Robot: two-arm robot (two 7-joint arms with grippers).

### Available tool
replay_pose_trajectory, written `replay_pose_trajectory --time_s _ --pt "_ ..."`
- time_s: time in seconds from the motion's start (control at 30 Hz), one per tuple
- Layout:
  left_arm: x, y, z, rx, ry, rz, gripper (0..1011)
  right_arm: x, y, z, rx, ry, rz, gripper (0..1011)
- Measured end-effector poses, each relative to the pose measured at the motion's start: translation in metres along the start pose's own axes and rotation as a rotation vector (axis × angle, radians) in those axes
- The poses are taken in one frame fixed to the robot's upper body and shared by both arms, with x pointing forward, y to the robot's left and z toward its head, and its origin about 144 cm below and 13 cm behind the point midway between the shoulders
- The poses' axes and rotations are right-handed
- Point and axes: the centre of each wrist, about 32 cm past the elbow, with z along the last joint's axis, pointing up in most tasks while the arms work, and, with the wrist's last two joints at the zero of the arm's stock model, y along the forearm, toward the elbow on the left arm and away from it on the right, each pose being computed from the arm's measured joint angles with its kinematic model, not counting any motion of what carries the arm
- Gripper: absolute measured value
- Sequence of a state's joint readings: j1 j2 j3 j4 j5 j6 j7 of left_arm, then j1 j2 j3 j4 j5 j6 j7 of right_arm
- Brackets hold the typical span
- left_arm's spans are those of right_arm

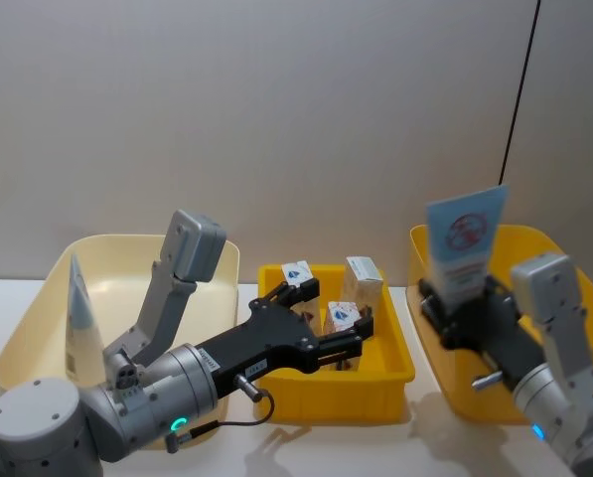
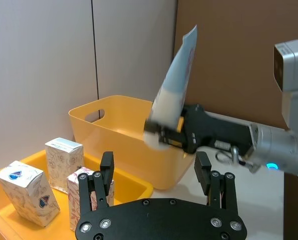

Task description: Bimanual collaborative sorting of washing and personal care products

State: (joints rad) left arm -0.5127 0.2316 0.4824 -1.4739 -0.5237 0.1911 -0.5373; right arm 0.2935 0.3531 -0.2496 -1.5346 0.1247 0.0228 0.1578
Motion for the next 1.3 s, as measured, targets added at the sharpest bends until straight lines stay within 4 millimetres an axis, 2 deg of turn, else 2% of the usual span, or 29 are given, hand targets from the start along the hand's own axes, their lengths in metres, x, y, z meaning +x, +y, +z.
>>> replay_pose_trajectory --time_s 0.5,0.87,1.3 --pt "0.0 0.0 0.0 0.0 0.0 0.0 1003 0.045 0.025 0.002 0.068 -0.057 -0.248 544" --pt "0.0 0.0 0.0 0.0 0.0 0.0 1003 0.053 0.03 0.004 0.001 -0.054 -0.289 544" --pt "0.0 0.0 0.0 0.0 0.0 0.0 1003 0.053 0.031 0.009 -0.134 -0.043 -0.288 543"
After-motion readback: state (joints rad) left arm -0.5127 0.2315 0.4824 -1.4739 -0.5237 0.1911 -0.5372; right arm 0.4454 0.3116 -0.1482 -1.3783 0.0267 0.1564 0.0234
